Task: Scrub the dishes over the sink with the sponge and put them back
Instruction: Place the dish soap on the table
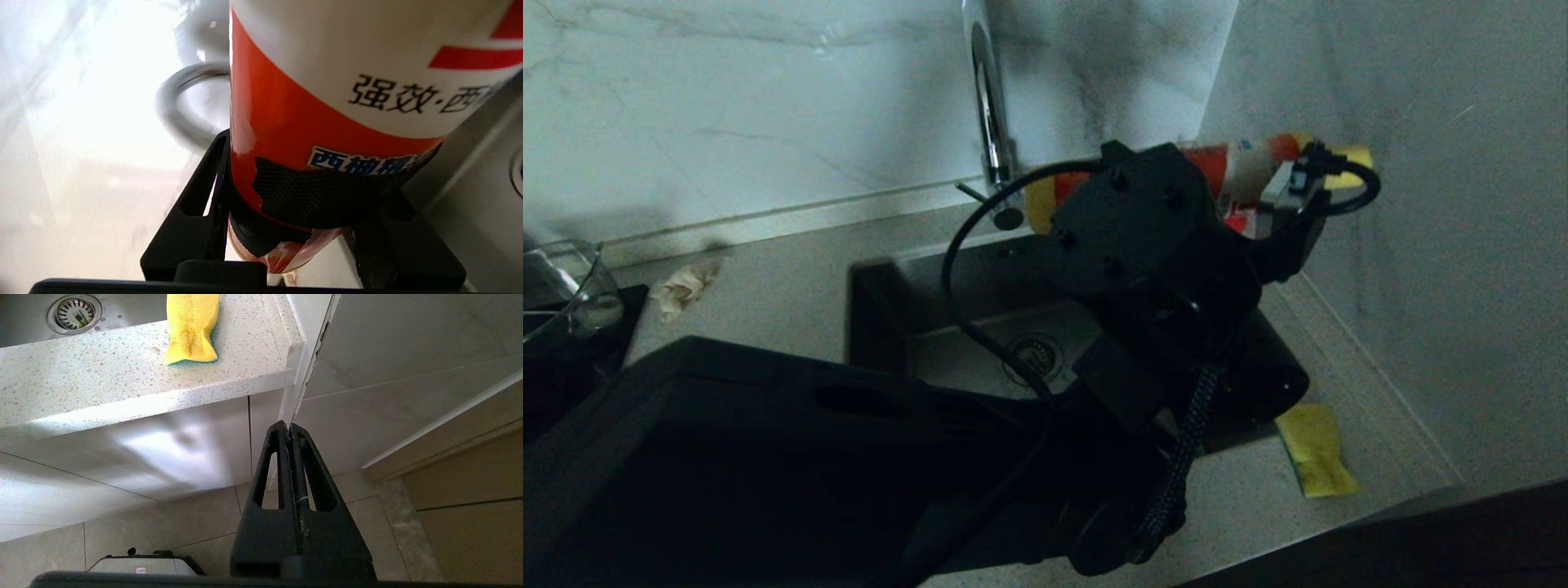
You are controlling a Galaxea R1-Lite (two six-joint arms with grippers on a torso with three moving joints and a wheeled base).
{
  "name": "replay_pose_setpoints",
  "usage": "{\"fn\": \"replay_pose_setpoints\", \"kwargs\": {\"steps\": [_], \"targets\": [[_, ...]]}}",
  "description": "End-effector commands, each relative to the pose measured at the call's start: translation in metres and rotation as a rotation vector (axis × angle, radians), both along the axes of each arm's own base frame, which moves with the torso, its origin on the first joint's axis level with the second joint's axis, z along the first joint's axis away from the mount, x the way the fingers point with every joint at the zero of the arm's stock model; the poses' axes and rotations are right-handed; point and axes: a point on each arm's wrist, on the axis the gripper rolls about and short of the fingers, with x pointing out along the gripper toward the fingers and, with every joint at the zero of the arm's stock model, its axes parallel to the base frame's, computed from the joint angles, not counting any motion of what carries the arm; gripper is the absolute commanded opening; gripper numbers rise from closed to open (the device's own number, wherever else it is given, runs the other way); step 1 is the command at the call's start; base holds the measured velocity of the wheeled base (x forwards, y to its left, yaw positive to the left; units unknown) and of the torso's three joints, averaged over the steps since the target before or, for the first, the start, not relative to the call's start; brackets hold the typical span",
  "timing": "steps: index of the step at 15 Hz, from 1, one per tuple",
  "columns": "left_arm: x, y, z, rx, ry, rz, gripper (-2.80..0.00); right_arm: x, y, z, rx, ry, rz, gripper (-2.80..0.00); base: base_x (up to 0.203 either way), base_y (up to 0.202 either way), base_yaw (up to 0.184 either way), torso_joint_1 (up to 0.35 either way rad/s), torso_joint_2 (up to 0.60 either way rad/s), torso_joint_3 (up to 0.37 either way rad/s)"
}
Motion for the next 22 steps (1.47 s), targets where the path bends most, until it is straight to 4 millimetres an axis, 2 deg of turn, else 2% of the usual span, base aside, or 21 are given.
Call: {"fn": "replay_pose_setpoints", "kwargs": {"steps": [1, 4, 10, 14, 19, 22], "targets": [[-0.011, 0.018, 0.039, -0.108, -0.038, 0.017, -2.80, 0.000, 0.000, 0.000, 0.000, 0.000, 0.000, -2.80, 0.000, 0.000, 0.000, 0.000, 0.00, 0.000], [-0.026, 0.031, 0.074, -0.237, -0.061, 0.024, -2.80, 0.000, 0.000, 0.000, 0.000, 0.000, 0.000, -2.80, 0.000, 0.000, 0.000, 0.000, 0.00, 0.000], [-0.068, 0.049, 0.125, -0.424, -0.089, -0.041, -2.80, 0.000, 0.000, 0.000, 0.000, 0.000, 0.000, -2.80, 0.000, 0.000, 0.000, 0.000, 0.00, 0.000], [-0.086, 0.064, 0.142, -0.486, -0.077, -0.062, -2.80, 0.000, 0.000, 0.000, 0.000, 0.000, 0.000, -2.80, 0.000, 0.000, 0.000, 0.000, 0.00, 0.000], [-0.100, 0.104, 0.171, -0.604, -0.067, -0.039, -2.80, 0.000, 0.000, 0.000, 0.000, 0.000, 0.000, -2.80, 0.000, 0.000, 0.000, 0.000, 0.00, 0.000], [-0.102, 0.110, 0.175, -0.628, -0.075, -0.040, -2.80, 0.000, 0.000, 0.000, 0.000, 0.000, 0.000, -2.80, 0.000, 0.000, 0.000, 0.000, 0.00, 0.000]]}}
